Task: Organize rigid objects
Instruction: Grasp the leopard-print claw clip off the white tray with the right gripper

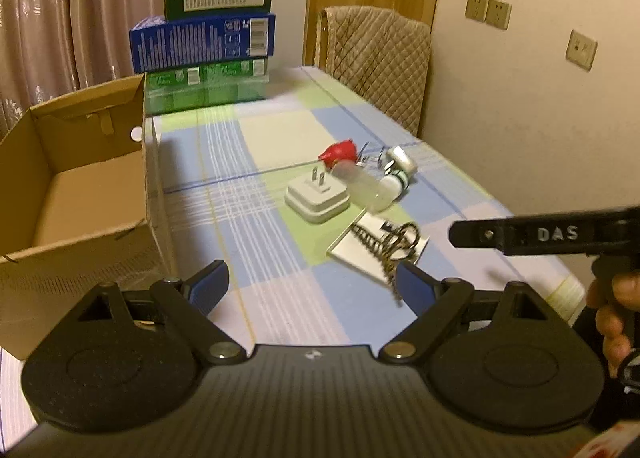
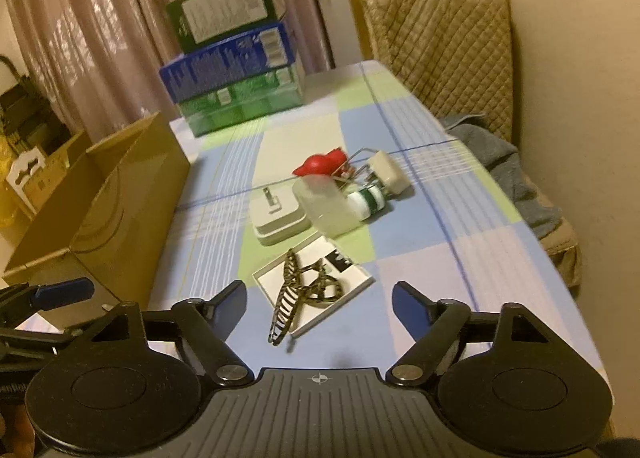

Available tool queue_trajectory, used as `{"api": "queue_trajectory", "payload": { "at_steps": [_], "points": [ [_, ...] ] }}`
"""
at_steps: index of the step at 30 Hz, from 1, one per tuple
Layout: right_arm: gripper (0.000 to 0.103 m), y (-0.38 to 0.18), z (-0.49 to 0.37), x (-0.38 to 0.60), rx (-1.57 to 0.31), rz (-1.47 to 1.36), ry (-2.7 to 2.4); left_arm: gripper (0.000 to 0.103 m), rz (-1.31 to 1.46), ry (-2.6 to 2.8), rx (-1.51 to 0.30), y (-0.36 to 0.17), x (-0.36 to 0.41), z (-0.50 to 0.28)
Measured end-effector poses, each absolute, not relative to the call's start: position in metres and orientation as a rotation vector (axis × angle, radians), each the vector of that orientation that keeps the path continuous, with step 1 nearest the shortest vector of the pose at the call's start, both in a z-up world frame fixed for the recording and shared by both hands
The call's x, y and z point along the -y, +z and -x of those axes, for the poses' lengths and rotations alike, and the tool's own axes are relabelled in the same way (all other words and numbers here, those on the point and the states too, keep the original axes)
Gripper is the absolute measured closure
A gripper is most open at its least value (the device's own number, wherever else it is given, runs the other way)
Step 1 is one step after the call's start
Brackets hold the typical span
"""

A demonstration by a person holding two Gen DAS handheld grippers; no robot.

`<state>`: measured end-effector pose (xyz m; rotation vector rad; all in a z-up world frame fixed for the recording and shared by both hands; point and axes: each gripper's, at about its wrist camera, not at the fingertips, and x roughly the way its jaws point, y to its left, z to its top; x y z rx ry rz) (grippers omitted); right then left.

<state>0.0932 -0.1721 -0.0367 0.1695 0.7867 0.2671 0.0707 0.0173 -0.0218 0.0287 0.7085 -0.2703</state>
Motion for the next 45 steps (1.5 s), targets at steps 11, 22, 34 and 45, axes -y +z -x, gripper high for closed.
{"api": "queue_trajectory", "payload": {
  "at_steps": [11, 22, 34, 45],
  "points": [
    [0.042, -0.079, -0.131, 0.145, -0.842, -0.147, 0.292, 0.015, -0.018, -0.278, -0.768, -0.06, -0.023, -0.086],
    [0.052, -0.103, -0.148, 0.128, -0.845, -0.047, 0.248, 0.015, -0.006, -0.271, -0.8, -0.077, -0.024, -0.093],
    [0.066, -0.105, -0.149, 0.121, -0.822, 0.03, 0.265, 0.015, -0.009, -0.271, -0.806, -0.08, -0.021, -0.094],
    [0.073, -0.082, -0.146, 0.159, -0.763, -0.037, 0.213, 0.015, -0.053, -0.33, -0.785, -0.077, 0.001, -0.109]
  ]
}}
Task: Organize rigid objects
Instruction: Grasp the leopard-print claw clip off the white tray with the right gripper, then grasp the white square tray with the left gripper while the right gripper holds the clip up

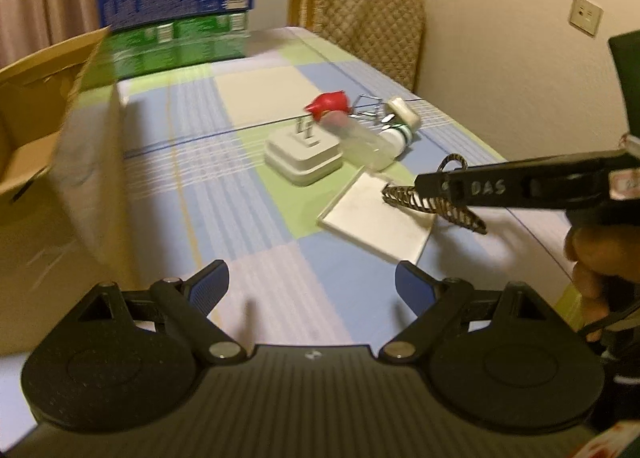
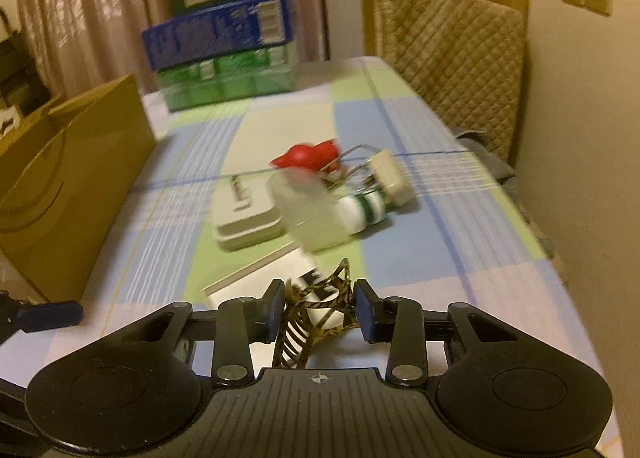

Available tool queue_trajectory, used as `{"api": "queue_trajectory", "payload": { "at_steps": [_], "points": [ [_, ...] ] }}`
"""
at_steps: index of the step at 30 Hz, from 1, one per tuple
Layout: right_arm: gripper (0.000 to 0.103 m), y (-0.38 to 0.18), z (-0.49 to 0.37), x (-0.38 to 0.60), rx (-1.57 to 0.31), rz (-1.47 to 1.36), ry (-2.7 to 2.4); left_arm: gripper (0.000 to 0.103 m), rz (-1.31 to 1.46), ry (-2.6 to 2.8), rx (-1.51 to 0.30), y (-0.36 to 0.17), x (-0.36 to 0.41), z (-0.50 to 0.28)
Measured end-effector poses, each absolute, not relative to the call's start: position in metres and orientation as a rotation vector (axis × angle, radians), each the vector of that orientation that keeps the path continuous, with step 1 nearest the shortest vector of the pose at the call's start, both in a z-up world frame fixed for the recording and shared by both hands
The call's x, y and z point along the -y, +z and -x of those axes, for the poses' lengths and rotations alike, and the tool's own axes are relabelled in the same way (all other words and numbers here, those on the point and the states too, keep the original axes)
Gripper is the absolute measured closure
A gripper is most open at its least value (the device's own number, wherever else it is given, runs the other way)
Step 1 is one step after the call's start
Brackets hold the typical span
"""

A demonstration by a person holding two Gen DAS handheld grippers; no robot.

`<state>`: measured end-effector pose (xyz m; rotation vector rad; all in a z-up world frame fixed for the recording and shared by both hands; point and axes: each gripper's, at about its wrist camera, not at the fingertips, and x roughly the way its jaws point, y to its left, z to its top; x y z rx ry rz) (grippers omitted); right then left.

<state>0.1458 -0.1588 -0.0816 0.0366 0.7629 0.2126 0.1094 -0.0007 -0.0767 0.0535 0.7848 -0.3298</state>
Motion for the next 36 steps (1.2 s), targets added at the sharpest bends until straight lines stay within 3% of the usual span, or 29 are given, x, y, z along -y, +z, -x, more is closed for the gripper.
{"api": "queue_trajectory", "payload": {
  "at_steps": [1, 4, 23, 26, 29, 30, 36],
  "points": [
    [0.094, -0.079, -0.146, 0.165, -0.756, -0.048, 0.206, 0.015, -0.064, -0.341, -0.782, -0.077, 0.005, -0.112],
    [0.103, -0.074, -0.146, 0.18, -0.752, -0.056, 0.174, 0.015, -0.102, -0.394, -0.773, -0.078, 0.018, -0.123],
    [0.103, -0.079, -0.15, 0.226, -0.754, -0.232, 0.067, 0.011, -0.262, -0.542, -0.769, -0.095, 0.061, -0.17],
    [0.096, -0.078, -0.149, 0.228, -0.754, -0.244, 0.049, 0.011, -0.295, -0.549, -0.797, -0.102, 0.069, -0.177],
    [0.067, -0.076, -0.148, 0.231, -0.739, -0.257, 0.045, 0.011, -0.314, -0.554, -0.814, -0.109, 0.076, -0.183],
    [0.053, -0.075, -0.147, 0.231, -0.735, -0.258, 0.045, 0.011, -0.317, -0.553, -0.821, -0.111, 0.078, -0.184],
    [0.046, -0.078, -0.147, 0.229, -0.761, -0.253, 0.057, 0.02, -0.306, -0.524, -0.842, -0.116, 0.082, -0.186]
  ]
}}
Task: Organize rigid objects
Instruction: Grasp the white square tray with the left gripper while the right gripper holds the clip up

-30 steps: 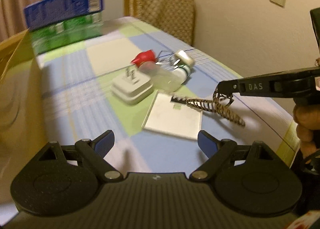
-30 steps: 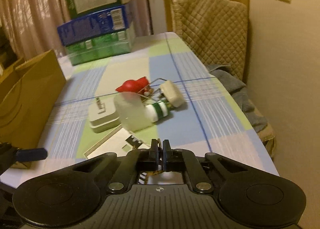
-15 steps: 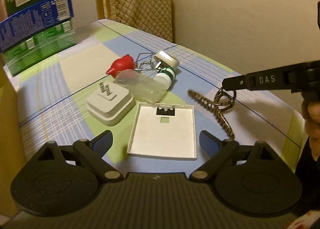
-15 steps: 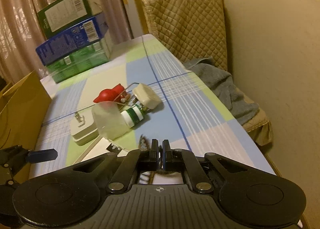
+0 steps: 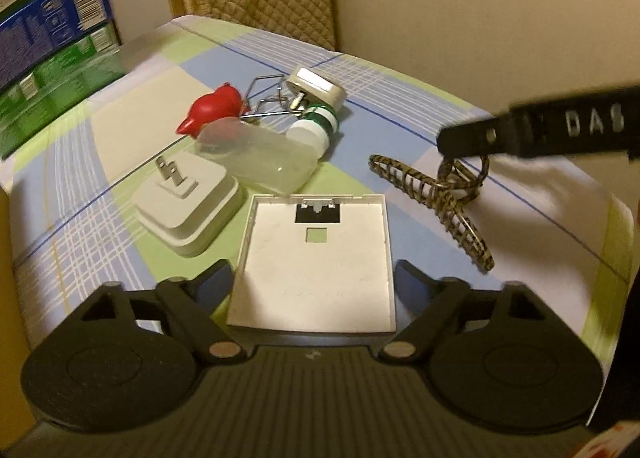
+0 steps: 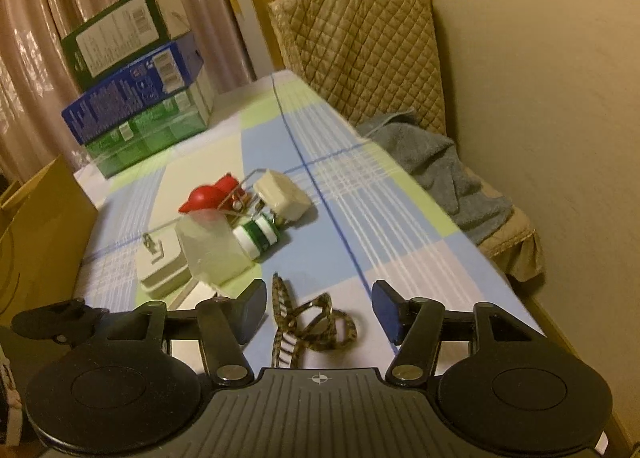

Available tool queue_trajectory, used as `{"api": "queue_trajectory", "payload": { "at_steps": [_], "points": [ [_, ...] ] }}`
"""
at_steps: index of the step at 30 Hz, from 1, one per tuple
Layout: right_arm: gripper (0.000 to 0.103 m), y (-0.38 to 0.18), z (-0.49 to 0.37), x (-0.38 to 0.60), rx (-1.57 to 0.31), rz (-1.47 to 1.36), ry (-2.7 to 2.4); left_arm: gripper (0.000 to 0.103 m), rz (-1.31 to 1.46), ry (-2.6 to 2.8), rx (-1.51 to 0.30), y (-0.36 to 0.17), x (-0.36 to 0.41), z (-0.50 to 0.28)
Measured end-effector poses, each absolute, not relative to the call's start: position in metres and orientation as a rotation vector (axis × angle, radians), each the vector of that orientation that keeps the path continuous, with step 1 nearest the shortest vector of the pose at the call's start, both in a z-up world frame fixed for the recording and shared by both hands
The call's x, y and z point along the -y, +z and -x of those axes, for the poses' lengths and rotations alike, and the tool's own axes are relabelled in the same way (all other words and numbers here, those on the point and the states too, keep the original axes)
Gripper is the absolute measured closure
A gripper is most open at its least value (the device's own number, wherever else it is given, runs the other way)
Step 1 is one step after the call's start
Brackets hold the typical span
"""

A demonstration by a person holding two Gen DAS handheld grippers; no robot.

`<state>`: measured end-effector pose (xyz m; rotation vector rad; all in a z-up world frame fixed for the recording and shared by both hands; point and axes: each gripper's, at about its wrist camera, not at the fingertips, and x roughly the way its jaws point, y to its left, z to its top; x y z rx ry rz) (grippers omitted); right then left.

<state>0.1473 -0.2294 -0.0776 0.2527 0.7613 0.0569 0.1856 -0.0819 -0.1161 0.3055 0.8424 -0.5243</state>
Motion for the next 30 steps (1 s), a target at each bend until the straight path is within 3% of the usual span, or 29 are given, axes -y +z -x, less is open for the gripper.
{"api": "queue_trajectory", "payload": {
  "at_steps": [17, 18, 19, 24, 30],
  "points": [
    [0.043, -0.107, -0.155, 0.199, -0.839, -0.045, 0.098, 0.02, -0.141, -0.212, -0.829, -0.116, 0.04, -0.137],
    [0.045, -0.108, -0.156, 0.198, -0.838, -0.034, 0.094, 0.02, -0.139, -0.212, -0.828, -0.116, 0.04, -0.138],
    [0.054, -0.109, -0.155, 0.198, -0.833, -0.025, 0.088, 0.02, -0.138, -0.211, -0.827, -0.116, 0.04, -0.137],
    [0.067, -0.105, -0.154, 0.194, -0.8, 0.006, 0.087, 0.019, -0.154, -0.212, -0.82, -0.117, 0.042, -0.137],
    [0.067, -0.105, -0.152, 0.193, -0.805, -0.001, 0.094, 0.016, -0.167, -0.207, -0.824, -0.117, 0.045, -0.142]
  ]
}}
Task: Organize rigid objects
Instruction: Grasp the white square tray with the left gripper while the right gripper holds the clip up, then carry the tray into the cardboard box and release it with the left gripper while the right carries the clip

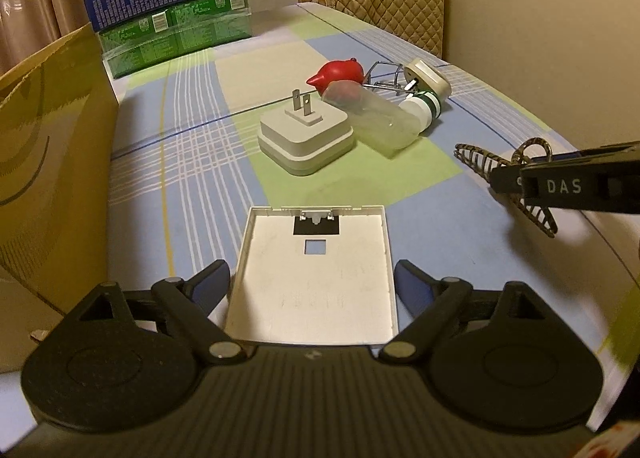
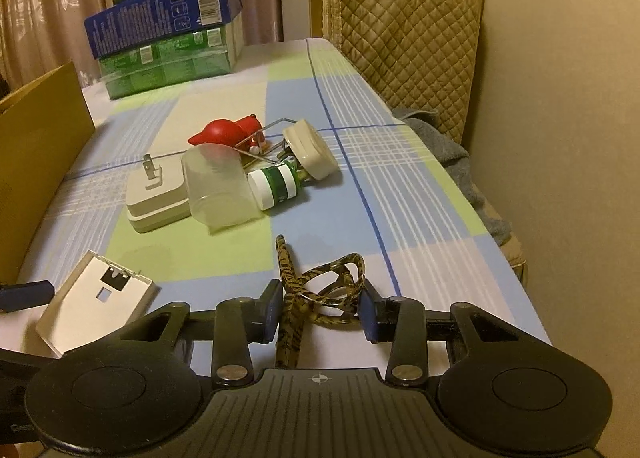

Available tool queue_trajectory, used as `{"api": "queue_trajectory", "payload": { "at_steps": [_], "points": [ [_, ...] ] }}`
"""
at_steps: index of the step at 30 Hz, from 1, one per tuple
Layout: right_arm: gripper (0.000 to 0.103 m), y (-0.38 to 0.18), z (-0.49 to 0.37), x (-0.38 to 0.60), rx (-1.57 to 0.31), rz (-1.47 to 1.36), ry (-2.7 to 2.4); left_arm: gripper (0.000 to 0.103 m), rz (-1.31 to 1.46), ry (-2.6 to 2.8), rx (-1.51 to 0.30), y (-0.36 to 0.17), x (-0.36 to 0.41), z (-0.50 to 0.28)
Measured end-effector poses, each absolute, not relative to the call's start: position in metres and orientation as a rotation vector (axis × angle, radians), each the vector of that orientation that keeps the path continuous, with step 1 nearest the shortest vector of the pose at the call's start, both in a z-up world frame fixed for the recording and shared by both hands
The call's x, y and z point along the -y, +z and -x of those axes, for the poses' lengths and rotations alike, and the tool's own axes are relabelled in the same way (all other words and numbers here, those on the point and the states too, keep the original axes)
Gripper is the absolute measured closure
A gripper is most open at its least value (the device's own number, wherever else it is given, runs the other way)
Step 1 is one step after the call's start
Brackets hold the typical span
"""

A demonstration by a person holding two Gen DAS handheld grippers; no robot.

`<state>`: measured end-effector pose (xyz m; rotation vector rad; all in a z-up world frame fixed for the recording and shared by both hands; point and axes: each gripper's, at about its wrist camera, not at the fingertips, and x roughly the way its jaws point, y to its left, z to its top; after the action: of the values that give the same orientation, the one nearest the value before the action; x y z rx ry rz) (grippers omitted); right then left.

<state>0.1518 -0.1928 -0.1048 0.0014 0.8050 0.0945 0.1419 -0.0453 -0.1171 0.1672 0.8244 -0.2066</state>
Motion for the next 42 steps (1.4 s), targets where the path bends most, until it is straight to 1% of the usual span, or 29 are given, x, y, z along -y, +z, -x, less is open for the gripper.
{"api": "queue_trajectory", "payload": {
  "at_steps": [6, 8, 9, 15, 23, 31, 38, 42],
  "points": [
    [0.067, -0.097, -0.148, 0.194, -0.773, -0.028, 0.102, 0.016, -0.167, -0.203, -0.82, -0.118, 0.047, -0.144],
    [0.067, -0.096, -0.148, 0.195, -0.769, -0.034, 0.101, 0.017, -0.167, -0.204, -0.818, -0.118, 0.047, -0.145],
    [0.067, -0.095, -0.148, 0.196, -0.769, -0.038, 0.101, 0.019, -0.163, -0.203, -0.818, -0.118, 0.047, -0.146],
    [0.067, -0.093, -0.146, 0.198, -0.761, -0.057, 0.103, 0.021, -0.138, -0.202, -0.829, -0.115, 0.045, -0.145],
    [0.067, -0.083, -0.137, 0.194, -0.751, -0.078, 0.127, 0.021, -0.119, -0.199, -0.793, -0.097, 0.038, -0.133],
    [0.067, -0.057, -0.119, 0.187, -0.723, -0.108, 0.158, 0.021, -0.07, -0.186, -0.734, -0.056, 0.027, -0.121],
    [0.067, -0.008, -0.113, 0.164, -0.644, -0.112, 0.246, 0.021, -0.038, -0.164, -0.641, 0.0, 0.005, -0.112],
    [0.067, 0.021, -0.114, 0.135, -0.595, -0.098, 0.336, 0.021, -0.033, -0.125, -0.597, 0.036, -0.022, -0.108]
  ]
}}
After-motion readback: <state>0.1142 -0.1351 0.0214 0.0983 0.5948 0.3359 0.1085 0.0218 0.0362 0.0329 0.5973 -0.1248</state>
